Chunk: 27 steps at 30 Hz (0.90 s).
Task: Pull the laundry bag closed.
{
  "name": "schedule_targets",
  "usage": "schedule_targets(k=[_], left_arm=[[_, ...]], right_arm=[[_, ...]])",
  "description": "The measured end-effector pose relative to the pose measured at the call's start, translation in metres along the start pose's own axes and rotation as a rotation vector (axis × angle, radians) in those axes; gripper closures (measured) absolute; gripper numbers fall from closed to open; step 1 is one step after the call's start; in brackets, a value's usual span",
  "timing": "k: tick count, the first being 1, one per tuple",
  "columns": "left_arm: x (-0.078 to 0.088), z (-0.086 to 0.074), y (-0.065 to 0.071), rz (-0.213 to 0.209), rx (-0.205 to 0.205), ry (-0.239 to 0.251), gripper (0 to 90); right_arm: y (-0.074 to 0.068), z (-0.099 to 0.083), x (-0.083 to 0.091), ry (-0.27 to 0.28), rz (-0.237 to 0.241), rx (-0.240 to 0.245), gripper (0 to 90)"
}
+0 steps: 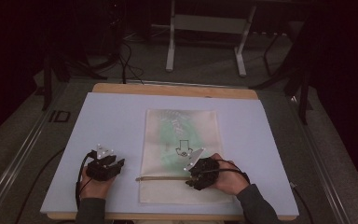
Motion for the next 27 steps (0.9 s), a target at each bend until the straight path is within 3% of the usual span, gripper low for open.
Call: schedule_targets(k=[27], left_arm=[[0.0,0.0,0.0,-0.002,-0.002,0.0,59.5]], right_arm=[[-0.008,0.025,-0.007,0.004,0.014,0.047,52.9]])
Point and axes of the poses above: each handheld gripper's, and its own axes: x roughly backward along the jaws, z roughly out of its top, y roughly to its right, the point moved 10 cm from there along -x, roughly forward along the jaws, and after that the axes turned 9 degrees about -y, right-handed, at the moved point
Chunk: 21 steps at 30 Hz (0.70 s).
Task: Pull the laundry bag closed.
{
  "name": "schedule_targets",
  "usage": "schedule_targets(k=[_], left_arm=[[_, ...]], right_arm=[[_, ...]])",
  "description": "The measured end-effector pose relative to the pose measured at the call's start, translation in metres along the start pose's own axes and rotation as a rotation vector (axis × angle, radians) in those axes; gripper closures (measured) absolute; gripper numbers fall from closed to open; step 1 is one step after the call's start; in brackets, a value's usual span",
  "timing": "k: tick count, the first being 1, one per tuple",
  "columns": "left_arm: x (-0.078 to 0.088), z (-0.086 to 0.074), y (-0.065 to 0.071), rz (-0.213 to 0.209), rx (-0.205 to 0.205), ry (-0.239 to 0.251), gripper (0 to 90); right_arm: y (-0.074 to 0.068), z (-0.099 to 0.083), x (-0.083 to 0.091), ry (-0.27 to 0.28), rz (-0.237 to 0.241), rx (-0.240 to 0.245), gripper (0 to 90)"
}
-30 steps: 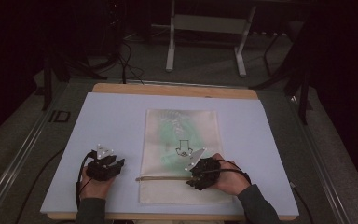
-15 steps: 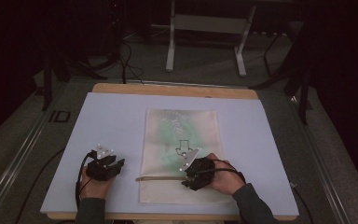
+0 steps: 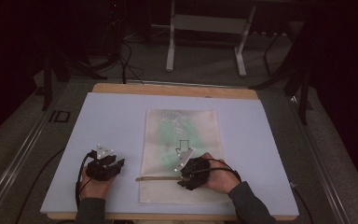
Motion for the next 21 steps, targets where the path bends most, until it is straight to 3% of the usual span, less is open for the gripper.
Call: schedule_targets(k=[21], left_arm=[[0.0,0.0,0.0,0.0,-0.001,-0.002,59.5]], right_arm=[[-0.005,0.021,-0.007,0.002,0.014,0.04,53.5]])
Point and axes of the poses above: each handheld gripper's, and its own axes: x roughly backward along the jaws, z roughly out of its top, y roughly to its right, the point moved 10 cm from there along -x, roughly forward along the jaws, and after that the axes turned 9 degrees about -y, right-handed, at the moved point
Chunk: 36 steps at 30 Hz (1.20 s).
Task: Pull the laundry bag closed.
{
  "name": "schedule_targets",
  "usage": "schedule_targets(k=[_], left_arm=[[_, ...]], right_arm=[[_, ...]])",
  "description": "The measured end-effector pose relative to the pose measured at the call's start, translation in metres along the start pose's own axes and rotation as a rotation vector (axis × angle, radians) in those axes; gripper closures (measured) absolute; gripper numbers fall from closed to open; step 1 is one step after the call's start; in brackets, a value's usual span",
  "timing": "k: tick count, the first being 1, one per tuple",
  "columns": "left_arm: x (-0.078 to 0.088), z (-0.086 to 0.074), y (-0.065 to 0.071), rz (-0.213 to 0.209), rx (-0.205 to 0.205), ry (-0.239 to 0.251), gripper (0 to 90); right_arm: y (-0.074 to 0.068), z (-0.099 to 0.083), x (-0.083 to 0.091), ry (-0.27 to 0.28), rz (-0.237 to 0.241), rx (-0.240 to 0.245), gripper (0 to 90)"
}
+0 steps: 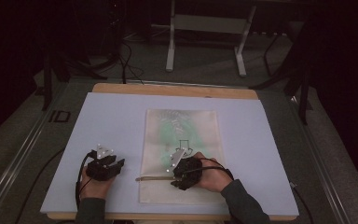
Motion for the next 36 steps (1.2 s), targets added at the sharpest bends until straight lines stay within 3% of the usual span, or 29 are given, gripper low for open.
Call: schedule_targets(k=[25,36], left_arm=[[0.0,0.0,0.0,-0.003,0.002,-0.001,59.4],[0.0,0.0,-0.001,-0.004,0.004,0.001,59.4]], right_arm=[[0.0,0.027,-0.009,0.006,0.007,0.023,56.0],[-0.001,0.039,-0.013,-0.016,0.012,0.064,58.7]])
Point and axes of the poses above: each handheld gripper's, and its own axes: x roughly backward along the jaws, z roughly out of its top, y roughly to its right, the point moved 10 cm from there along -x, roughly forward along the jaws, and after that the axes turned 9 degrees about -y, right-handed, at the moved point
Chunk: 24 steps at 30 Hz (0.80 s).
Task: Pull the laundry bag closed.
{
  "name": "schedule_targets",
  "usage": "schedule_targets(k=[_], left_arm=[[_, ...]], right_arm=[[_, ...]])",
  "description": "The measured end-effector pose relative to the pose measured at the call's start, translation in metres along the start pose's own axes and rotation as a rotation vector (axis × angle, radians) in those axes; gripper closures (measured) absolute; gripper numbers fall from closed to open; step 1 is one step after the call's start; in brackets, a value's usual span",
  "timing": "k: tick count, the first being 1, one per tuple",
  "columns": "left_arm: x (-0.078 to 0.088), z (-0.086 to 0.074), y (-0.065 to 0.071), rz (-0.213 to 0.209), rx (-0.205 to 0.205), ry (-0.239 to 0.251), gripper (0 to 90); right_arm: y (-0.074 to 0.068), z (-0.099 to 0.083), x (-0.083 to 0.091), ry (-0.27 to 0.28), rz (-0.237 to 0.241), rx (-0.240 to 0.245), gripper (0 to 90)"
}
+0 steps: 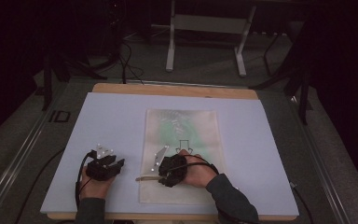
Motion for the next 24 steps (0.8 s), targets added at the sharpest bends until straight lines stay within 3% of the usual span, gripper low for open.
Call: schedule_targets(k=[24], left_arm=[[0.002,0.001,-0.002,0.004,0.004,0.007,59.0]], right_arm=[[-0.002,0.031,-0.01,-0.009,0.021,0.043,67.0]])
Point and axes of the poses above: each handheld gripper's, and its own axes: x roughly backward along the jaws, z roughly out of its top, y roughly to its right, the point moved 10 cm from there along -x, roughly forward along the jaws, and after that the axes turned 9 degrees about -y, right-handed, at the moved point
